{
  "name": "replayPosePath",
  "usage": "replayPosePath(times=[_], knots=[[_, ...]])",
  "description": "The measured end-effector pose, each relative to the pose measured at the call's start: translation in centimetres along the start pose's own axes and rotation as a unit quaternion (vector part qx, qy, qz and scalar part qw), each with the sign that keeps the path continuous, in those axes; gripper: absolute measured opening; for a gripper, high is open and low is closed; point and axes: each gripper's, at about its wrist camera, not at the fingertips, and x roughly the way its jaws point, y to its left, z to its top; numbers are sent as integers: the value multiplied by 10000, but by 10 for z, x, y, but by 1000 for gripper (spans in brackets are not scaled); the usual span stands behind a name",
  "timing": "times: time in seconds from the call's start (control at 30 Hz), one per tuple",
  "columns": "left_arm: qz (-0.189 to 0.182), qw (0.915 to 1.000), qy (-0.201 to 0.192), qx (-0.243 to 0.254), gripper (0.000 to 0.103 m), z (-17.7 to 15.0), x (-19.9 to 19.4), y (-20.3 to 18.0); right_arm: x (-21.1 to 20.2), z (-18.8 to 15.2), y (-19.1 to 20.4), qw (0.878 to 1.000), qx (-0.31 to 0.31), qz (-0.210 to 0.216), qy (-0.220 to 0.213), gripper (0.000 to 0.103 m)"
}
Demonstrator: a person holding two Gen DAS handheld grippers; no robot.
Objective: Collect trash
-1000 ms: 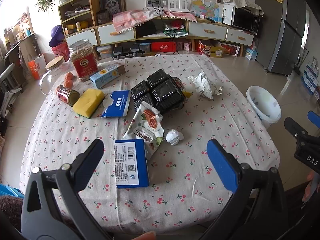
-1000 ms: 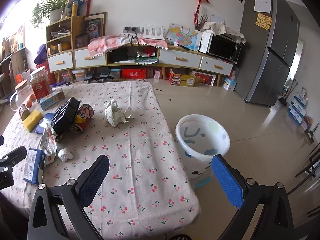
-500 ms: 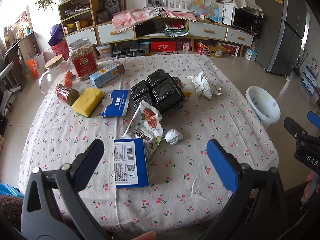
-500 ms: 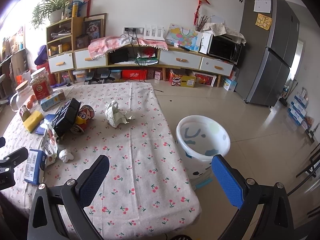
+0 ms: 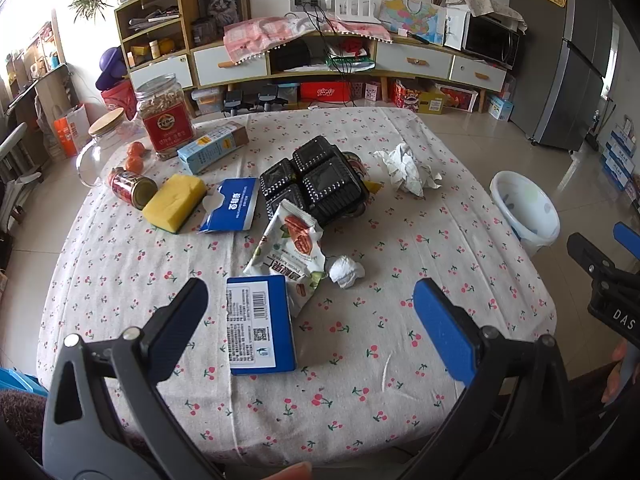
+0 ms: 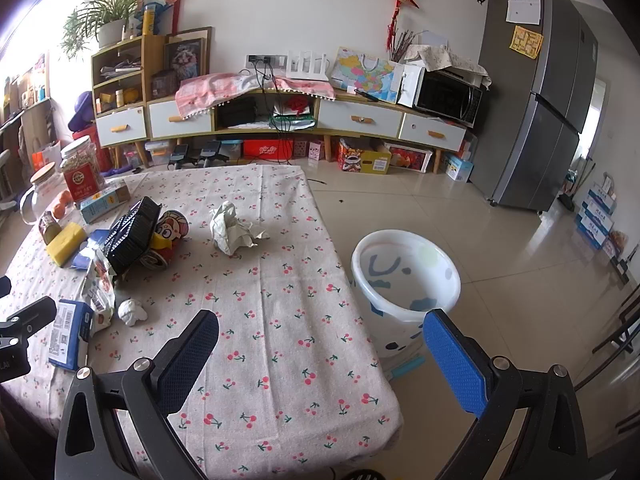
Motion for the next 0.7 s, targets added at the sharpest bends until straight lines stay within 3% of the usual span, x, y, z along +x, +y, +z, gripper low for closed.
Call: replayPosePath(times=[0.7], knots=[[-22,10000,9,-4,102,-2,0,-1,0,0,1,10000,13,-7,-14,103]])
